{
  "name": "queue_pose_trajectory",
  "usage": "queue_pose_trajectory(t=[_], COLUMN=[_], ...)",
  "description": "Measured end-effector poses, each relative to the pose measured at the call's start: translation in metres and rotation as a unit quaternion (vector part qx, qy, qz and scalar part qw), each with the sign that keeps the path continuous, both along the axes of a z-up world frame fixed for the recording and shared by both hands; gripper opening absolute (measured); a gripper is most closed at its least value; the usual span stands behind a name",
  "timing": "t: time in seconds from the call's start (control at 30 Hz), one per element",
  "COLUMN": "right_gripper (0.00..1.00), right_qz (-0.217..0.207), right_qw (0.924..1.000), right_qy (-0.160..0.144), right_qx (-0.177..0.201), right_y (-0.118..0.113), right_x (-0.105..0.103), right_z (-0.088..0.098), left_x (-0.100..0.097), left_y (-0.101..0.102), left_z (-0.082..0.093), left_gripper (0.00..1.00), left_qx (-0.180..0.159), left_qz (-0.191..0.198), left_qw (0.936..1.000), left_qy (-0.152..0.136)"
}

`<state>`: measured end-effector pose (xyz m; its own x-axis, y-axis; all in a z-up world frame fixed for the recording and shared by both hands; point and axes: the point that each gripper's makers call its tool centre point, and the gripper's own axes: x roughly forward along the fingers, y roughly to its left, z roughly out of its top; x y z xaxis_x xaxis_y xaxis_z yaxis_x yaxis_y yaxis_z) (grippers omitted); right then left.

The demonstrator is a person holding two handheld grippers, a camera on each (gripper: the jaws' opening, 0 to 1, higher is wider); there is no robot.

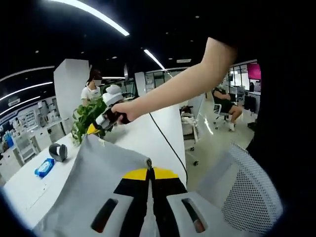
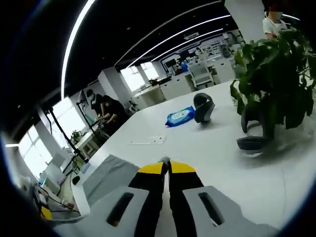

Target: Fold the towel on the table until its edges align and the towel forms a compact rectangular stack.

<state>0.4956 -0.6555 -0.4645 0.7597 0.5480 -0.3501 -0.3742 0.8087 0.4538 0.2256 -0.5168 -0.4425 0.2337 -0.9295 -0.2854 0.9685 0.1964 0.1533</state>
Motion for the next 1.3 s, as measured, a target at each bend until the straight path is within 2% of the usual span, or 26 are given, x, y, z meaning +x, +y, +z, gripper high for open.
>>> queue_pose_trajectory(t=[0.1, 0.23, 0.4, 0.67, 1.03, 1.1, 1.13, 1.23, 1.3], right_gripper=[0.0, 0.0, 0.0, 0.0, 0.0, 0.0, 0.0, 0.0, 0.0], right_qz=[0.007, 0.014, -0.005, -0.02, -0.047, -0.049, -0.053, -0.056, -0.056], right_qw=[1.0, 0.9998, 0.9975, 0.9967, 0.9933, 0.9928, 0.9923, 0.9918, 0.993], right_qy=[0.005, 0.002, -0.024, -0.05, -0.078, -0.085, -0.09, -0.083, -0.074], right_qx=[0.005, 0.013, 0.066, 0.06, 0.071, 0.068, 0.067, 0.08, 0.074], right_y=[-0.001, -0.005, -0.01, -0.038, -0.062, -0.066, -0.069, -0.065, -0.063], right_x=[-0.003, -0.007, -0.012, -0.01, -0.023, -0.022, -0.021, -0.02, -0.017], right_z=[0.01, 0.026, 0.06, 0.083, 0.113, 0.116, 0.118, 0.117, 0.111], left_x=[-0.009, -0.018, -0.022, -0.026, -0.03, -0.03, -0.027, -0.026, -0.023], left_y=[-0.014, -0.027, -0.039, -0.054, -0.062, -0.064, -0.064, -0.062, -0.058], left_z=[0.018, 0.035, 0.061, 0.09, 0.118, 0.118, 0.116, 0.112, 0.111], left_gripper=[0.01, 0.01, 0.01, 0.01, 0.01, 0.01, 0.01, 0.01, 0.01], left_qx=[-0.035, -0.053, -0.093, -0.144, -0.192, -0.189, -0.181, -0.174, -0.169], left_qz=[-0.006, -0.015, -0.015, -0.01, -0.013, -0.013, -0.008, -0.005, 0.001], left_qw=[0.9992, 0.9985, 0.9955, 0.9893, 0.9803, 0.9814, 0.9833, 0.9845, 0.9857], left_qy=[0.016, 0.005, 0.01, 0.024, 0.041, 0.033, 0.019, 0.02, 0.008])
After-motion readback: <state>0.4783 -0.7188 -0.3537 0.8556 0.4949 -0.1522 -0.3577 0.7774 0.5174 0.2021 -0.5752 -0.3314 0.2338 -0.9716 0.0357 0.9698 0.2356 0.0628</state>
